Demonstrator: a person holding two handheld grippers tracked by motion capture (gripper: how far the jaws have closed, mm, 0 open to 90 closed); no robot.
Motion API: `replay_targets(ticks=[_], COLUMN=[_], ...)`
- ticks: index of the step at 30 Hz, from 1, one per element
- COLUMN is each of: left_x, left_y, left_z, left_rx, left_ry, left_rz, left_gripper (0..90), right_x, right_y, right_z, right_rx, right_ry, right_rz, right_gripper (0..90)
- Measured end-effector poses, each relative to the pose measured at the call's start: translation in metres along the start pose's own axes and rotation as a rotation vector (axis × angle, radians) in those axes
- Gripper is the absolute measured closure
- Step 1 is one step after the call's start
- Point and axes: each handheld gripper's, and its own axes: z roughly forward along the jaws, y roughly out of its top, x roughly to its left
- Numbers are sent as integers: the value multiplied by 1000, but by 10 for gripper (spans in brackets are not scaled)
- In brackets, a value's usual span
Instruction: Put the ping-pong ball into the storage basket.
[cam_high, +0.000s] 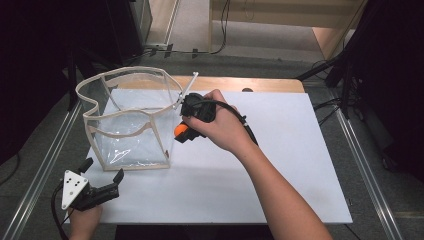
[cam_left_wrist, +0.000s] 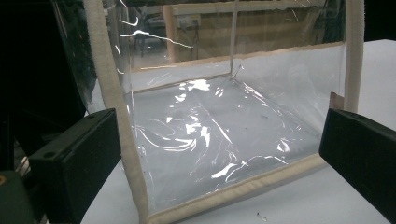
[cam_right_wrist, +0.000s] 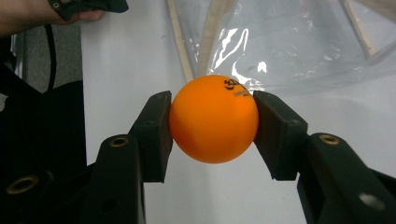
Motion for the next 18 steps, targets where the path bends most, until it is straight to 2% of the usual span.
replay_targets(ticks=[6, 18], left_x=[0, 0], left_y=[0, 0], left_z=[0, 0], left_rx=[-1, -2], left_ry=[-1, -3], left_rz=[-1, -4], left_gripper=[0, 0], right_x=[-3, -2], right_y=[4, 20], right_z=[-4, -9], right_rx=[-15, -6], right_ry=[19, 19], right_rz=[4, -22], right_gripper=[480, 480])
